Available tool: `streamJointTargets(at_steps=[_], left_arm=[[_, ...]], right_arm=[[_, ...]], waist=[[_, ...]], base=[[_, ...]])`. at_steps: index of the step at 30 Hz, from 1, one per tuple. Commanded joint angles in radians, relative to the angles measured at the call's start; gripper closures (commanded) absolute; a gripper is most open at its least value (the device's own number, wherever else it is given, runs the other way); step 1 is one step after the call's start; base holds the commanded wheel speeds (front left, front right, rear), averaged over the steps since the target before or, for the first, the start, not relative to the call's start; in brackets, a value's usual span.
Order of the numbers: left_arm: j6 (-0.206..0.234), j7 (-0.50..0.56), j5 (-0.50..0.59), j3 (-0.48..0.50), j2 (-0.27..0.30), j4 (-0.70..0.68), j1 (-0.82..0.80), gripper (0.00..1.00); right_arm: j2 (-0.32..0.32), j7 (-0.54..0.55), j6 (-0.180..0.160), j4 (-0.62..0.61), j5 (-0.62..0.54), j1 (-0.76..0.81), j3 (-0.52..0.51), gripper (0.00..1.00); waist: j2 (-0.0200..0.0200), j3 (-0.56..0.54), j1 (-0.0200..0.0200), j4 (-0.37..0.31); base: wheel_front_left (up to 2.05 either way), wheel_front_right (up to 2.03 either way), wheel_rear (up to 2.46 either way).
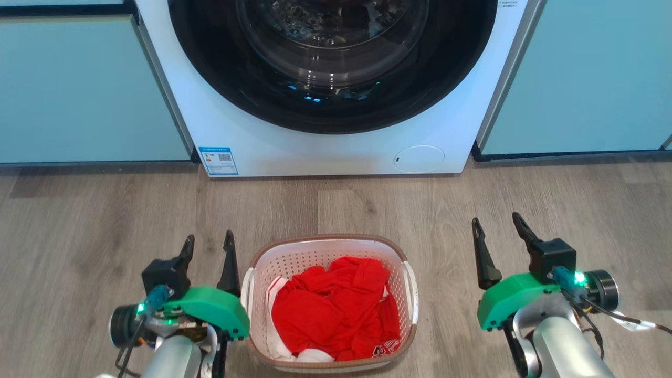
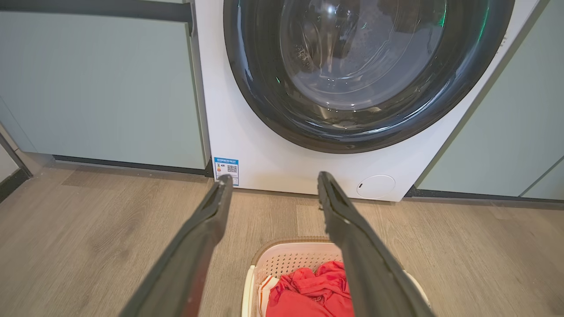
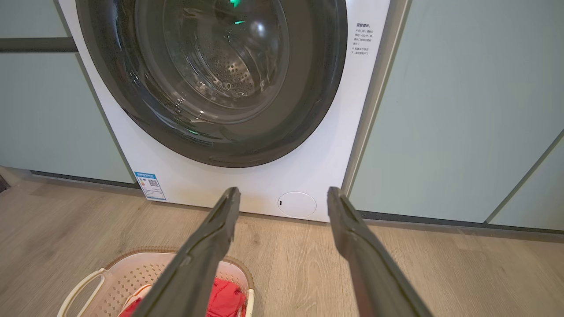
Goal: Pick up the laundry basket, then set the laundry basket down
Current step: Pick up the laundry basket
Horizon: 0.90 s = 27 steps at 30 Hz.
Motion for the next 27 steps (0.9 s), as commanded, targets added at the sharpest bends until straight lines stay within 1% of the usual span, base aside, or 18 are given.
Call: streamJointTargets(at_steps=[1, 5, 8, 14, 18, 19, 22, 27], left_arm=[[-0.004, -0.005, -0.009, 0.024, 0.001, -0.023, -0.056, 0.00], [-0.016, -0.005, -0.013, 0.012, 0.001, 0.006, -0.057, 0.00], [-0.017, -0.005, -0.016, 0.011, 0.001, 0.030, -0.062, 0.00], [-0.017, -0.005, -0.031, 0.006, 0.000, 0.110, -0.105, 0.00], [-0.028, -0.005, -0.032, 0.004, 0.000, 0.195, -0.157, 0.00], [-0.028, -0.005, -0.032, 0.004, 0.000, 0.195, -0.157, 0.00], [-0.038, -0.005, -0.035, 0.003, 0.000, 0.262, -0.224, 0.00], [-0.049, -0.005, -0.023, -0.002, 0.000, 0.389, -0.335, 0.00]], right_arm=[[0.007, -0.007, 0.007, -0.024, 0.006, -0.055, 0.025, 0.00], [0.007, -0.007, 0.007, -0.016, 0.004, -0.054, 0.031, 0.00], [0.006, -0.007, 0.007, -0.004, 0.005, -0.057, 0.039, 0.00], [-0.007, -0.007, 0.007, 0.056, 0.029, -0.089, 0.048, 0.00], [-0.011, -0.007, 0.007, 0.120, 0.053, -0.146, 0.076, 0.00], [-0.011, -0.007, 0.007, 0.120, 0.053, -0.146, 0.076, 0.00], [-0.009, -0.007, 0.007, 0.171, 0.084, -0.209, 0.088, 0.00], [-0.007, -0.006, 0.007, 0.285, 0.121, -0.312, 0.136, 0.00]], waist=[[0.0000, 0.003, 0.0000, -0.001], [0.0000, 0.010, 0.0000, -0.004], [0.0000, 0.028, 0.0000, -0.007], [0.0000, 0.111, 0.0000, -0.001], [0.0000, 0.194, 0.0000, -0.006], [0.0000, 0.194, 0.0000, -0.006], [0.0000, 0.275, 0.0000, -0.005], [0.0000, 0.396, 0.0000, -0.009]], base=[[0.00, 0.00, 0.00], [0.00, 0.00, 0.00], [0.00, 0.00, 0.00], [0.00, 0.00, 0.00], [0.00, 0.00, 0.00], [0.00, 0.00, 0.00], [0.00, 0.00, 0.00], [0.00, 0.00, 0.00]])
